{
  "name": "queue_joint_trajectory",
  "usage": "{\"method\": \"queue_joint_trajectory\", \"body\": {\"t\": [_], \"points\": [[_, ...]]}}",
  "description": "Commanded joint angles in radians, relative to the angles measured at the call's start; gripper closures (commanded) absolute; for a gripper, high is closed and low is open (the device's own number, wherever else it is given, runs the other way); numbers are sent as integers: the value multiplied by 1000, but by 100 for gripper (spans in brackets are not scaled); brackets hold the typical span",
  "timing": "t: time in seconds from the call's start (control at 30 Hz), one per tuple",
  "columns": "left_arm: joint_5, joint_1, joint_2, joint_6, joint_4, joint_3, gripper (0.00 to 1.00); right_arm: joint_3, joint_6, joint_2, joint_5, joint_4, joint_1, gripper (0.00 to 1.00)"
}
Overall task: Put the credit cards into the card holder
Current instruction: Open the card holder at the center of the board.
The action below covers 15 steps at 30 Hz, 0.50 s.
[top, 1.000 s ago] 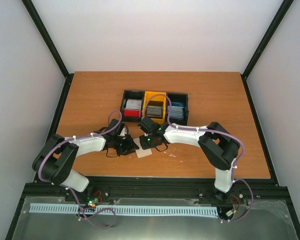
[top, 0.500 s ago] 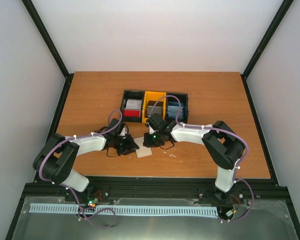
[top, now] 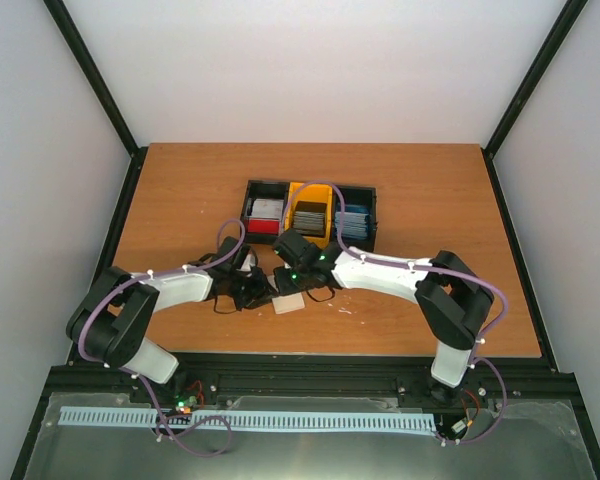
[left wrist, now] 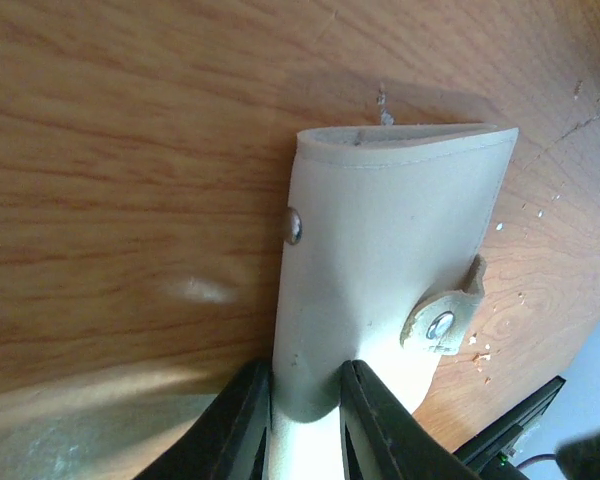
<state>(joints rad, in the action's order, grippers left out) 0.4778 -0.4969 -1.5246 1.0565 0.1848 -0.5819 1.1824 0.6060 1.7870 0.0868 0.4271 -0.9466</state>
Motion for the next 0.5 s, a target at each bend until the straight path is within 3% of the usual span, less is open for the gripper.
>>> {"method": "queue_joint_trajectory", "body": {"t": [0.0,0.47], "points": [[-217,-5,-62,-15,149,81,78,63,-28,41,-181,135,-45,87],[-172,-5,-46,-16,105,97,78,151,-67,168,-224,188,-72,78]]}}
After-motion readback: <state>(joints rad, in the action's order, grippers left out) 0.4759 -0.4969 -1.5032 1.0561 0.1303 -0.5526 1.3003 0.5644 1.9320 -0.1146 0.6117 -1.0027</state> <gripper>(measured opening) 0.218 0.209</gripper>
